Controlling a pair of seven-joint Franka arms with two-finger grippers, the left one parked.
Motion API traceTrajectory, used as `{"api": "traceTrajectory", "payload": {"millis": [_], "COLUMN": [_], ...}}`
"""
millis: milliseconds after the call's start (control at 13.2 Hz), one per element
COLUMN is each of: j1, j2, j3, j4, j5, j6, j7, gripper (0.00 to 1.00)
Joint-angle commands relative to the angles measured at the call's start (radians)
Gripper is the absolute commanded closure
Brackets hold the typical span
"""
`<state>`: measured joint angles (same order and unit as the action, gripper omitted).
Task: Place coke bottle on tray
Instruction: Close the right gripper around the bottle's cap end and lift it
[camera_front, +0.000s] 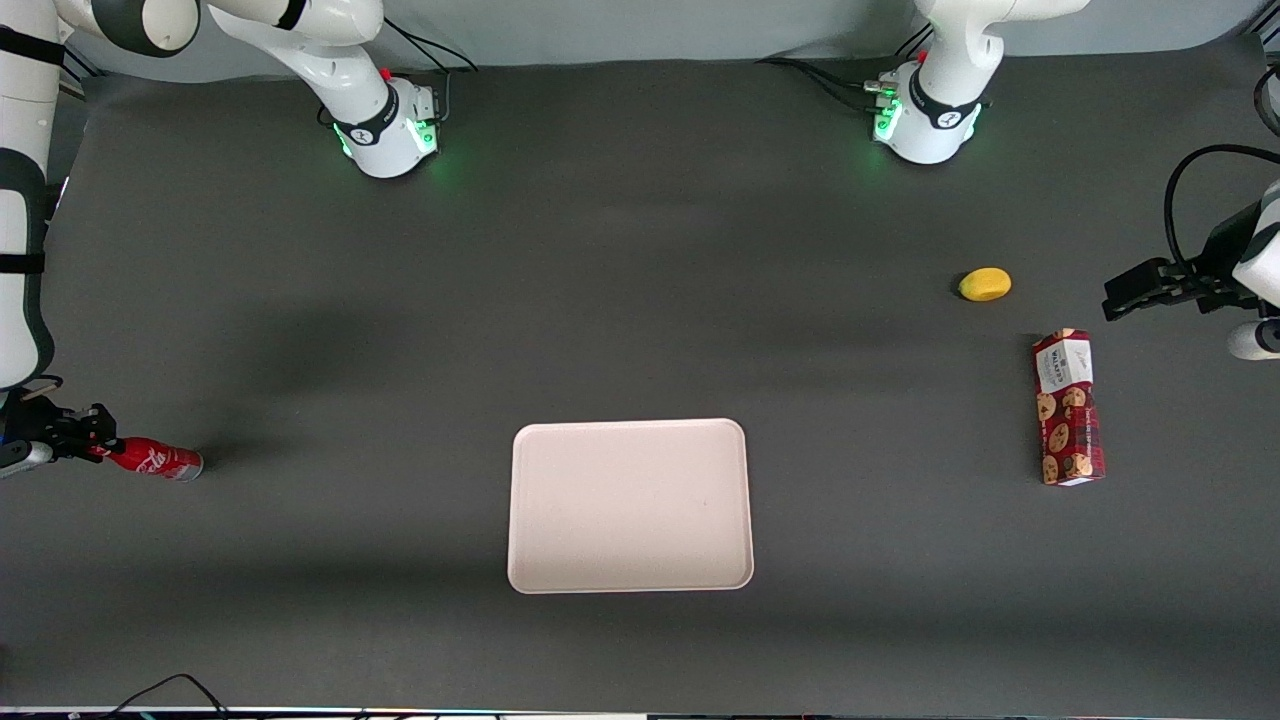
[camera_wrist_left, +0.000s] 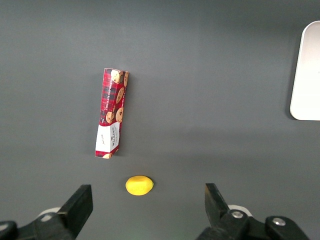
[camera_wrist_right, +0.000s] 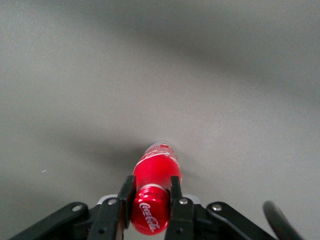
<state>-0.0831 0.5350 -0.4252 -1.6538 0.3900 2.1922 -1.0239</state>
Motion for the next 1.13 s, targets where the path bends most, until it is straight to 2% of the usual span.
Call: {"api": "traceTrajectory", "payload": {"millis": [0,302,604,755,1057], "j1": [0.011,0.022,0.043,0.075,0.078], "j2": [-0.004,-0.044,-0.14,-0.232,-0.279], "j3": [-0.007,0.002,0.017,0.026,0.121], "j4": [0.074,0.279,0.451,0.483,0.479], "j5": [0.004,-0.134,-0.186,-0.255,-0.269], "j6": [-0.084,-0.326,-0.639,-0.768,-0.805], "j7": [-0.01,0.143,0.307,0.405,0.562], "gripper": [1.0,1.0,1.0,1.0,1.0]}}
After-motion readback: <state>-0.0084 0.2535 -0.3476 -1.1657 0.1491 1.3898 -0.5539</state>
